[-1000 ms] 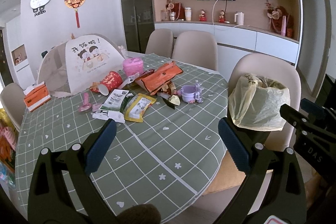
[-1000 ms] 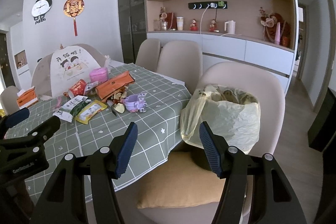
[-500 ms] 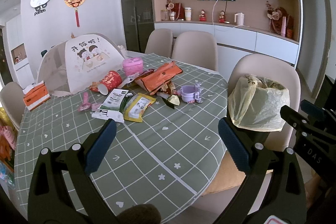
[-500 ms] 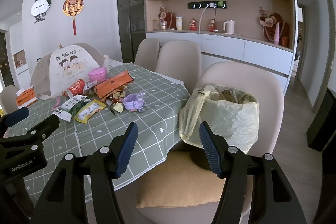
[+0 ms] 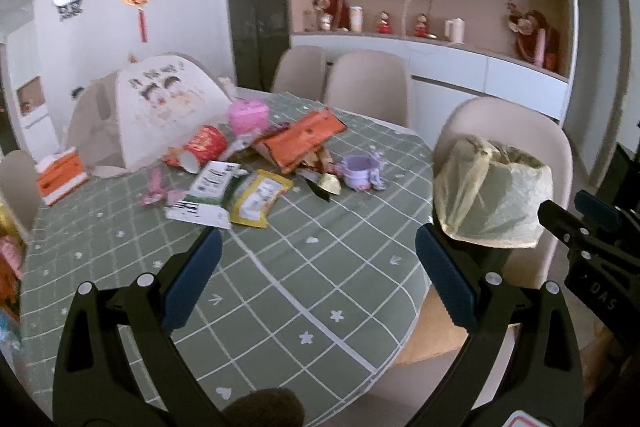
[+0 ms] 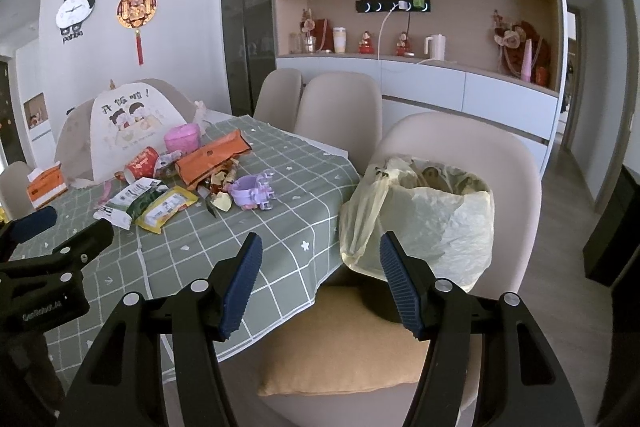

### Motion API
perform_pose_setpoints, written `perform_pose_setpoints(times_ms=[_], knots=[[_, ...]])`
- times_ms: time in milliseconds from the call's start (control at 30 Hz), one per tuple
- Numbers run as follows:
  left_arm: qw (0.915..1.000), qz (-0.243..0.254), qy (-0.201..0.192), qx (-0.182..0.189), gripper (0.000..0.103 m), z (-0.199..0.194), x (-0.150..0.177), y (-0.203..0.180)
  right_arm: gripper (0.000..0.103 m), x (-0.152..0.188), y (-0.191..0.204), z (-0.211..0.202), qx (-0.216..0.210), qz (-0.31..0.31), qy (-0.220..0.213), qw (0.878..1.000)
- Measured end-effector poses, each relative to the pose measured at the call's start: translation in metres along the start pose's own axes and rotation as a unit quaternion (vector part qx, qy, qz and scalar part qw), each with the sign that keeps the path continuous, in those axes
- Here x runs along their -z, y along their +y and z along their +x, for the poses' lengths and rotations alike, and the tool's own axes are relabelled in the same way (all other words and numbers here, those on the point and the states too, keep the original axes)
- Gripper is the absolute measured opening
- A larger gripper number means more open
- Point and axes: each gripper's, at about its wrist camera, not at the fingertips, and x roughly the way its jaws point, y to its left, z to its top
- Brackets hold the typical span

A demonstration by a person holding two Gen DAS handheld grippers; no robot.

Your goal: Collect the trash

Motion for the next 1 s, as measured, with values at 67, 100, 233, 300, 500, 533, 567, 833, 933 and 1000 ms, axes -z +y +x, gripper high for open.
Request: perform_pose_setpoints(times_ms=[67, 100, 233, 300, 500, 533, 567, 833, 933, 1000], knots=[[0.9998, 0.002, 0.015, 0.014, 0.093, 0.013, -0.001, 0.009, 0.058, 0.002, -0.001, 0.002, 0.004, -0.004, 0.006, 1.000], [0.9996, -0.002, 0.022, 0.016, 0.093, 0.019, -0.001, 0.016, 0.058, 0.003, -0.002, 0.006, 0.003, -0.004, 0.009, 1.000], [0.9979, -0.035, 0.051, 0.022, 0.093, 0.051, -0.001, 0.056, 0.058, 0.004, 0.003, 0.019, 0.002, -0.007, 0.025, 1.000], [0.9973, -0.048, 0.054, 0.011, 0.093, 0.065, -0.004, 0.079, 0.058, 0.004, 0.008, 0.026, 0.002, -0.013, 0.033, 0.999], [0.9968, -0.030, 0.068, -0.030, 0.094, 0.111, -0.027, 0.130, 0.058, 0.001, 0.035, 0.057, -0.003, -0.048, 0.064, 0.997], [0.9961, -0.029, 0.076, -0.032, 0.094, 0.122, -0.031, 0.139, 0.058, -0.002, 0.040, 0.060, -0.003, -0.052, 0.068, 0.996], [0.9956, -0.032, 0.083, -0.027, 0.094, 0.130, -0.035, 0.146, 0.058, -0.003, 0.044, 0.065, -0.002, -0.055, 0.071, 0.996], [0.9902, -0.027, 0.137, 0.009, 0.089, 0.188, -0.062, 0.170, 0.058, -0.024, 0.079, 0.107, 0.010, -0.036, 0.100, 0.994], [0.9839, -0.026, 0.176, 0.020, 0.079, 0.218, -0.063, 0.173, 0.058, -0.028, 0.093, 0.120, 0.006, -0.043, 0.108, 0.993], [0.9809, -0.027, 0.192, 0.014, 0.077, 0.233, -0.062, 0.176, 0.058, -0.030, 0.099, 0.123, 0.009, -0.063, 0.108, 0.992]])
